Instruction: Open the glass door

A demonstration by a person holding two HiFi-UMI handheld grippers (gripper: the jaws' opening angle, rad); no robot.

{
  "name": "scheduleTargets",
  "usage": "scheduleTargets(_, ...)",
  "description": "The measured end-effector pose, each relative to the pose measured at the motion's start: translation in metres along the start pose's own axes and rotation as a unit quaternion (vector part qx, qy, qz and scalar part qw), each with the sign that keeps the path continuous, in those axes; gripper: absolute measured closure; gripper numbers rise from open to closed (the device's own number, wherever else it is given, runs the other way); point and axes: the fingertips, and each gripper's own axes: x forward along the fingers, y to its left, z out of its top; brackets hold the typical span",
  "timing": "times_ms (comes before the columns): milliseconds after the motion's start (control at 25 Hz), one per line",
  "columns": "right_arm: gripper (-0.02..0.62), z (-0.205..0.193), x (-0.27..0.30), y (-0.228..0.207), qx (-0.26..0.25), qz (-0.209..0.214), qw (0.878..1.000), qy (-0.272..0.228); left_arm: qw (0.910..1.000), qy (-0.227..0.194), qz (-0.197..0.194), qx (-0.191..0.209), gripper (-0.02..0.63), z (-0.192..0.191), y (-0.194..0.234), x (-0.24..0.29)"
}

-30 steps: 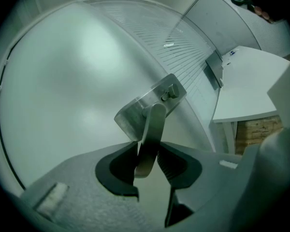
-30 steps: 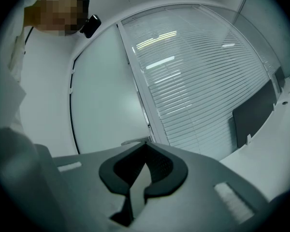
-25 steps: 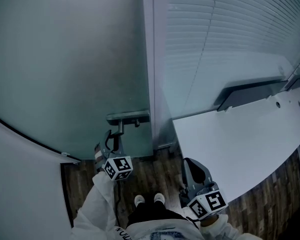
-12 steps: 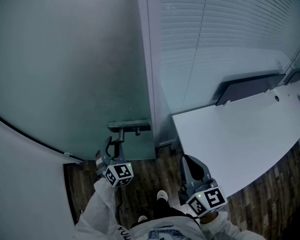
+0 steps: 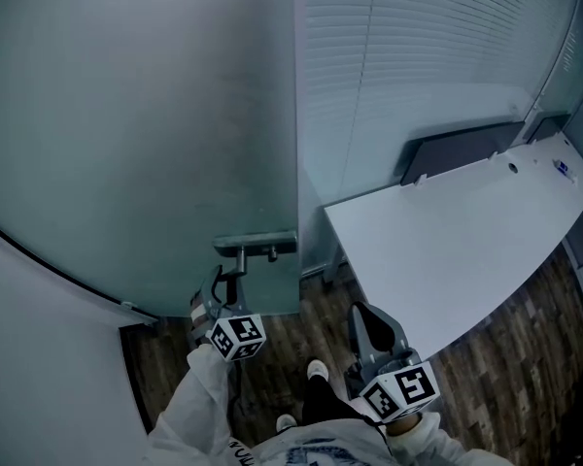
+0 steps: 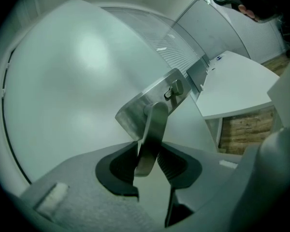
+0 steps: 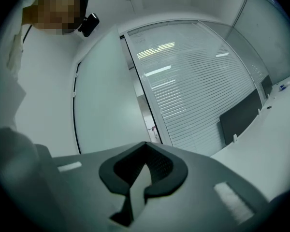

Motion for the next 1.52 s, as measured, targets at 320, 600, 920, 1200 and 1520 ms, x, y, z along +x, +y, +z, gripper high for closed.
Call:
scheduleTargets(320,0.591,-0.018,-0.053,0.040,-0.004,-0.031,0.999,-0.013,0.9993,-0.025,-0.022,0.014,0.482,-0.009,-0.013,-0.038)
scheduleTargets(600,0.591,-0.019,-0.096,0.066,-0.012,-0.056,0.998,-0.027,0.9981,-0.041,-0.038,0.028,0.482,-0.020,-0.020,-0.075)
scheduleTargets(920,0.591,-0.028,-0.151,0.104,-0.022,-0.066,0.997,-0.035,0.9970,-0.049,-0.047,0.036,0.483,-0.042,-0.028,-0.129)
scheduleTargets(1200,0.591,-0.019,-0.161,0.111,-0.024,-0.072,0.997,-0.025,0.9966,-0.048,-0.051,0.043,0.483,-0.041,-0.024,-0.141)
scheduleTargets(1520,0.591,-0.036,-0.195,0.126,-0.017,-0.049,0.999,-0.015,0.9975,-0.041,-0.037,0.042,0.486,-0.065,-0.026,-0.188)
